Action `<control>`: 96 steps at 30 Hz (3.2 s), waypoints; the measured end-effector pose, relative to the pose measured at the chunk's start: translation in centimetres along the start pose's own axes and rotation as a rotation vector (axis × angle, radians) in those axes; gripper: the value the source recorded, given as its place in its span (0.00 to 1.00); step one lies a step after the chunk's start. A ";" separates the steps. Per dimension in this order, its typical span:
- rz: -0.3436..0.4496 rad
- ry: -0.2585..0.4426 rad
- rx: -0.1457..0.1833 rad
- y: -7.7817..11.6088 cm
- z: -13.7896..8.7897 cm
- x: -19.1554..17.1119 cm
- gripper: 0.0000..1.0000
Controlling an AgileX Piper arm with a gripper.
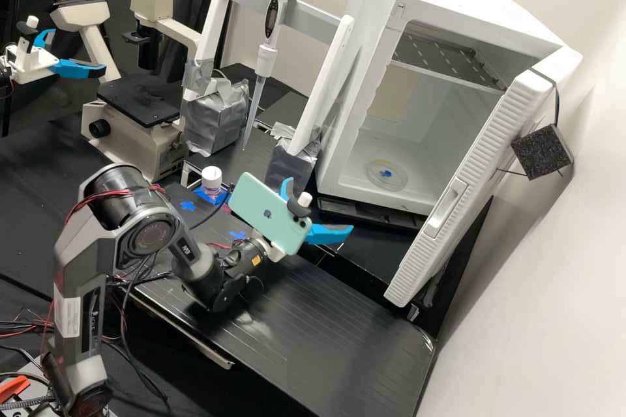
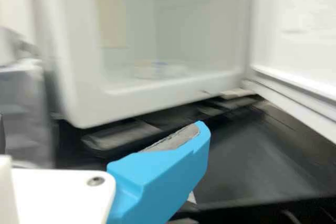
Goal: Move the petri dish to the microscope
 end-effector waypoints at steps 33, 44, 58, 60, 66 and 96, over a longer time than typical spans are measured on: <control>-0.020 0.153 -0.049 9.8 2.1 13.0 1.00; -0.083 0.199 -0.112 8.6 1.3 15.8 1.00; -0.154 0.192 -0.150 6.2 1.6 18.5 1.00; -0.167 0.175 -0.161 5.9 1.9 18.8 1.00; -0.181 0.148 -0.185 5.8 2.3 19.4 1.00; -0.168 0.109 -0.208 6.4 2.6 20.5 0.00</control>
